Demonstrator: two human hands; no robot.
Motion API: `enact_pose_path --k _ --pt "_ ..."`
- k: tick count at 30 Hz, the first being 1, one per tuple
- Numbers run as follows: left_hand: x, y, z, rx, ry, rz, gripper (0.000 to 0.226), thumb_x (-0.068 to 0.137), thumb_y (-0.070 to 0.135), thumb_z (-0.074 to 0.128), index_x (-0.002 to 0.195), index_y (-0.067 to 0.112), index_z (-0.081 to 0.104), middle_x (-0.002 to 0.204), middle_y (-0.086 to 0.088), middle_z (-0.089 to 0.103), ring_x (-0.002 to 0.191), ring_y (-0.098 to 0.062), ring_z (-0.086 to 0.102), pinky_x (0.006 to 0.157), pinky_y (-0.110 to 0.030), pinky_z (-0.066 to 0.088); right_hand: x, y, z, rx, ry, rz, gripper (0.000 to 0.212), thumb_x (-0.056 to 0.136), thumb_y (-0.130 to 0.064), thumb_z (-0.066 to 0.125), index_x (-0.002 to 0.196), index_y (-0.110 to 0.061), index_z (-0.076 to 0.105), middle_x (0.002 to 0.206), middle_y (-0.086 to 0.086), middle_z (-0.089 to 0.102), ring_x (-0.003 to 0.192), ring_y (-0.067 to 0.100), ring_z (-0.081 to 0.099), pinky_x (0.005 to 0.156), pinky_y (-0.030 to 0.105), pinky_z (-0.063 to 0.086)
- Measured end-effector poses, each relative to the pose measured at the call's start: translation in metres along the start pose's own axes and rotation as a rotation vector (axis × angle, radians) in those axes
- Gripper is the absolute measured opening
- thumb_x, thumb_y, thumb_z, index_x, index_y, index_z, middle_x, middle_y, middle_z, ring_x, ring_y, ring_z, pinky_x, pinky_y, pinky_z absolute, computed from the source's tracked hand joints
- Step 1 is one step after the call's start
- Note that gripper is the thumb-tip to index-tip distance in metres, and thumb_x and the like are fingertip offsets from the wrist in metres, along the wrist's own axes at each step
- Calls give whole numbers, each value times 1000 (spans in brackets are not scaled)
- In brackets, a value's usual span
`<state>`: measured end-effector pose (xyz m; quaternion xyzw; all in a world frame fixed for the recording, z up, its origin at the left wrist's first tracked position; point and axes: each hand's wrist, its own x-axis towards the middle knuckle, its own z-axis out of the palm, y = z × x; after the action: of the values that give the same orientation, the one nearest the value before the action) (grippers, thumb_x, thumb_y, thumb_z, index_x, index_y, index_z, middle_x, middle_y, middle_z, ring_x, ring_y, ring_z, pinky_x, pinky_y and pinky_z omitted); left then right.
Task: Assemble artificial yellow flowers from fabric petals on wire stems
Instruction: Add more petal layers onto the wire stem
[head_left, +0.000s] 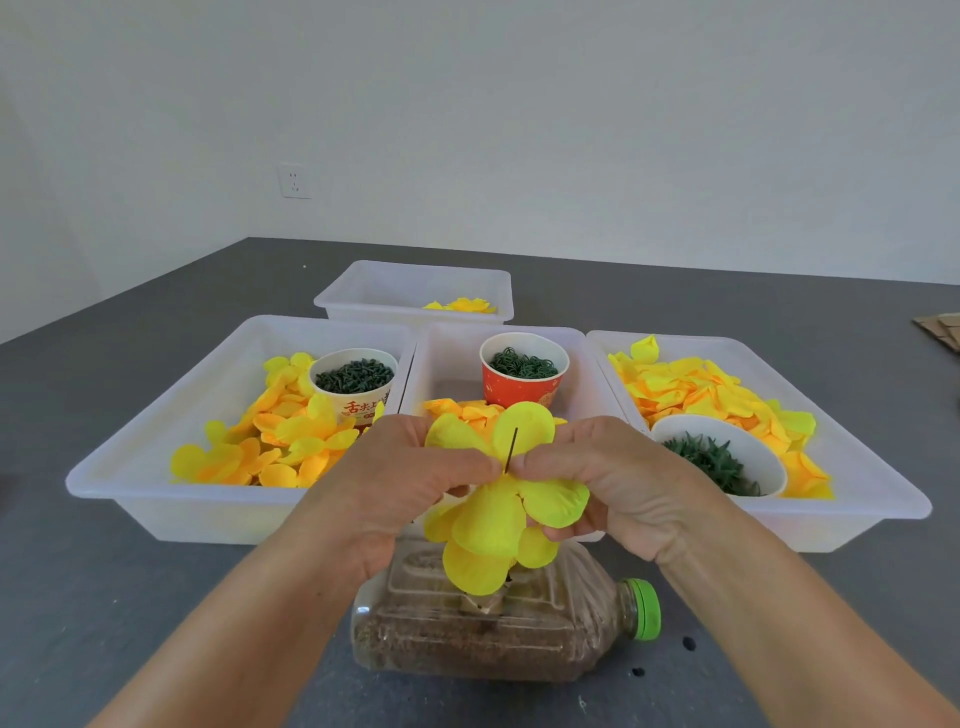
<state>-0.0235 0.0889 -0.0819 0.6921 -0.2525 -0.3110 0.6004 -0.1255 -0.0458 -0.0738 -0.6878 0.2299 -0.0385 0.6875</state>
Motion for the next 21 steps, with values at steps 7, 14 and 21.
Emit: enact_pose_path --k 7,14,21 --pt "-4 -5 0 20 9 -17 3 72 11 74 71 9 71 70 -6 72 63 -16 66 59 -23 49 1 7 2 -29 -2 3 14 78 -7 68 66 -14 68 62 3 68 52 12 65 46 21 48" --pt "-7 -3 -11 -46 116 -45 34 75 41 67 90 10 71 90 -12 69 77 -21 59 82 -39 50 3 5 -6 64 -78 15 3 60 -14 74 63 -16 74 73 6 72 59 17 68 54 27 55" --pt "-20 -30 -16 208 160 -20 23 84 30 64 105 22 57 92 -9 65 79 -19 62 65 -28 48 5 3 -11 94 -178 -24 25 54 -10 70 79 -7 74 86 11 74 72 22 71 67 35 59"
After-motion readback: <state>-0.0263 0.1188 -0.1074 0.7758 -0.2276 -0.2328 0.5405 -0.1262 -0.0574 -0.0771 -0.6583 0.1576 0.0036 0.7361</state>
